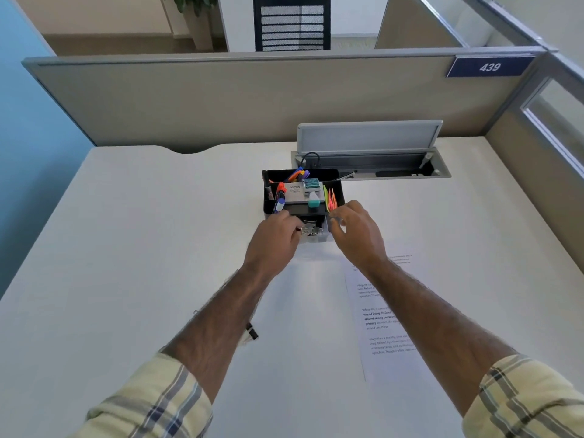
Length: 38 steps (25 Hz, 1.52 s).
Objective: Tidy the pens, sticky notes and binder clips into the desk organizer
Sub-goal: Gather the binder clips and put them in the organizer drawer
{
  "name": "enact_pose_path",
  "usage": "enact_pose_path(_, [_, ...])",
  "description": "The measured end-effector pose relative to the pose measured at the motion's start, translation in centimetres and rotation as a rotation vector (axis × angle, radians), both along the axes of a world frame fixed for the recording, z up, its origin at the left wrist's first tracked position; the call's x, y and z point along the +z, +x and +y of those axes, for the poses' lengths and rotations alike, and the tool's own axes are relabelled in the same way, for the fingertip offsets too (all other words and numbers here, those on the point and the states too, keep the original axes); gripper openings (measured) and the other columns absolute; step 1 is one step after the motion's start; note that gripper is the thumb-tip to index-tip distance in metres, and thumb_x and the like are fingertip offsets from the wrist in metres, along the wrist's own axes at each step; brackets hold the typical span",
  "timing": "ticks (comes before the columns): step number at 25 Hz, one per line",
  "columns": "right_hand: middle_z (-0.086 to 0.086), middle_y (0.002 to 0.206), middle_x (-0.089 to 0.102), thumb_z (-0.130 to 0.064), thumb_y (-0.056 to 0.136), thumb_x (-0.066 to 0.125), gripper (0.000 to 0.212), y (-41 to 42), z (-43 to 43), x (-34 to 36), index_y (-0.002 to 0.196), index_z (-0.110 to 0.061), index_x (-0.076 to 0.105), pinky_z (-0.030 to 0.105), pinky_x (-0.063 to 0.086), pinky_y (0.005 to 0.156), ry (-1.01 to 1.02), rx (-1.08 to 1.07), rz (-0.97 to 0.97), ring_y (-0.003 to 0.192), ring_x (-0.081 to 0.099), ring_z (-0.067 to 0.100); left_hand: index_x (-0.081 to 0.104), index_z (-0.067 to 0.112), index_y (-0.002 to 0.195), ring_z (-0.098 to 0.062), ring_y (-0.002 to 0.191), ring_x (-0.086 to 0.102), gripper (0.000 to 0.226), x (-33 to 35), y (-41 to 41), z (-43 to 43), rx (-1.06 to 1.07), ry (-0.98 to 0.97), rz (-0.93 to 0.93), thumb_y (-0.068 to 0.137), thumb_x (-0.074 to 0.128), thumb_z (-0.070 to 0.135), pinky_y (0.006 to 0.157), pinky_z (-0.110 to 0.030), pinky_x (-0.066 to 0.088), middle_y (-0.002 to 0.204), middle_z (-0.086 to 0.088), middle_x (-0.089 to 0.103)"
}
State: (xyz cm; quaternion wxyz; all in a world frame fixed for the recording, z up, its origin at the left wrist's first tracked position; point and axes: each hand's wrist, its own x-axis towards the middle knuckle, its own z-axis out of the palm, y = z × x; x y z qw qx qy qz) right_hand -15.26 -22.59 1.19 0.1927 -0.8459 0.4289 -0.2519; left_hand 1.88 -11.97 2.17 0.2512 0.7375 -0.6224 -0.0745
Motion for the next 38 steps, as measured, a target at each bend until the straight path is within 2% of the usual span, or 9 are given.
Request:
enact_pose_path(5, [-0.005,0.107,0.062,-0.017,0.097,0.06,0.016,0.9,3.6,-1.8,0.11,-0.017,0.07,0.029,0.056,0.069,0.044,0.119,0.07,0.081,0.059,0.009,0.063,0.012,0.129,-0.023,0.11,0.059,0.033,-4.1,3.5,12.0,0.36,0.091,0.073,0.102,0.044,0.01,0.096,-0.036,0.048,0.123,-0.003,0.064])
enact_pose_path(8, [-0.007,0.114,0.059,-0.021,0.097,0.061,0.021,2.3,7.5,-3.4,0.116,-0.021,0.068,0.026,0.049,0.075,0.167,0.238,0.168,0.084,0.057,0.006,0.056,0.012,0.136,-0.029,0.114,0.053,0.036,-6.5,3.2,18.8,0.766,0.217,0.142,0.103,0.041,0.015,0.09,-0.043,0.049,0.127,-0.008,0.057])
enact_pose_path(11, [-0.005,0.125,0.05,-0.035,0.092,0.067,0.042,3.9,11.2,-4.9,0.132,-0.026,0.058,0.03,0.048,0.083,0.339,0.444,0.361,0.102,0.06,0.016,0.048,0.011,0.141,-0.032,0.114,0.05,0.042,-7.5,1.4,21.9,0.928,0.327,0.26,0.104,0.043,0.028,0.085,-0.045,0.048,0.125,-0.012,0.047])
enact_pose_path(14, [-0.001,0.131,0.041,-0.05,0.074,0.082,0.086,5.4,13.7,-5.7,0.147,-0.027,0.041,0.037,0.049,0.09,0.44,0.612,0.553,0.113,0.052,0.019,0.032,0.012,0.15,-0.034,0.12,0.048,0.059,-7.6,1.0,22.2,0.903,0.387,0.388,0.101,0.05,0.039,0.087,-0.045,0.048,0.133,-0.012,0.038])
enact_pose_path(17, [0.005,0.13,0.039,-0.047,0.066,0.088,0.099,6.6,15.4,-5.9,0.147,-0.024,0.036,0.04,0.053,0.085,0.381,0.644,0.617,0.108,0.054,0.026,0.028,0.016,0.152,-0.035,0.117,0.054,0.063,-7.7,1.4,20.8,0.839,0.384,0.432,0.098,0.055,0.037,0.087,-0.043,0.049,0.133,-0.011,0.038])
enact_pose_path(22, [0.01,0.123,0.039,-0.028,0.075,0.084,0.07,7.9,16.9,-6.2,0.134,-0.018,0.048,0.044,0.056,0.076,0.37,0.603,0.585,0.096,0.06,0.033,0.05,0.017,0.132,-0.025,0.089,0.059,0.038,-7.9,1.0,18.2,0.79,0.334,0.474,0.095,0.059,0.023,0.078,-0.038,0.052,0.117,0.0,0.039])
enact_pose_path(27, [0.01,0.109,0.044,-0.012,0.088,0.063,0.025,6.9,16.7,-6.6,0.113,-0.013,0.059,0.045,0.056,0.066,0.353,0.532,0.472,0.075,0.057,0.03,0.056,0.019,0.125,-0.018,0.086,0.059,0.03,-8.1,-0.7,15.7,0.728,0.327,0.509,0.094,0.059,0.02,0.064,-0.031,0.043,0.112,0.007,0.038])
enact_pose_path(33, [0.011,0.114,0.046,-0.007,0.09,0.059,0.028,4.0,12.6,-6.4,0.117,-0.013,0.06,0.043,0.054,0.072,0.316,0.41,0.508,0.089,0.061,0.033,0.06,0.015,0.112,-0.015,0.078,0.058,0.018,-7.7,-3.4,12.0,0.601,0.308,0.503,0.094,0.059,0.015,0.068,-0.035,0.051,0.109,0.0,0.043])
enact_pose_path(38, [0.013,0.12,0.048,-0.007,0.093,0.056,0.033,1.2,9.2,-6.1,0.125,-0.012,0.059,0.044,0.053,0.08,0.327,0.317,0.527,0.098,0.061,0.034,0.06,0.013,0.127,-0.024,0.098,0.06,0.033,-7.6,-3.8,9.2,0.483,0.355,0.47,0.097,0.048,0.007,0.086,-0.042,0.052,0.123,-0.008,0.05])
